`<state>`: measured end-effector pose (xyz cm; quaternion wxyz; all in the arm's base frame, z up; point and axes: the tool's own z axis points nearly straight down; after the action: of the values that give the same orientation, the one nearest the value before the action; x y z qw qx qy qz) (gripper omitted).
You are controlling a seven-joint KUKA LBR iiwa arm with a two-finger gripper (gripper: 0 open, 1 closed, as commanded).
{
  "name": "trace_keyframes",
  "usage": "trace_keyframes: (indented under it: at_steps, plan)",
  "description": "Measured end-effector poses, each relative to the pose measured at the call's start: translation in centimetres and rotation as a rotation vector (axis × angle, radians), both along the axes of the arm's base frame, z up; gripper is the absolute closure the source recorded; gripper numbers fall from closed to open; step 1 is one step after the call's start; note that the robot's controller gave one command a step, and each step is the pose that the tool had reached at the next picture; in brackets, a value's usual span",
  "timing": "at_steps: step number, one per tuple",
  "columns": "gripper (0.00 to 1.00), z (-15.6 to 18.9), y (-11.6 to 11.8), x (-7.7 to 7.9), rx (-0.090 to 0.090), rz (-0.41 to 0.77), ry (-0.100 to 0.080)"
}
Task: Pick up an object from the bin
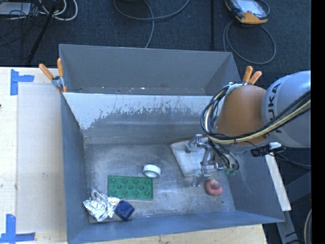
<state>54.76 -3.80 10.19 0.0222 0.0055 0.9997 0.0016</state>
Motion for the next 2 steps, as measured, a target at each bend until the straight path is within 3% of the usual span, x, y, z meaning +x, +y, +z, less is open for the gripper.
trace_keyframes:
  at_steps: [1,2]
  plan:
    - [1.0,-0.1,0.1,-0.7,0.001,0.008,0.038]
    - [1.0,11.5,0.6,-1.9,-0.003,0.002,0.037]
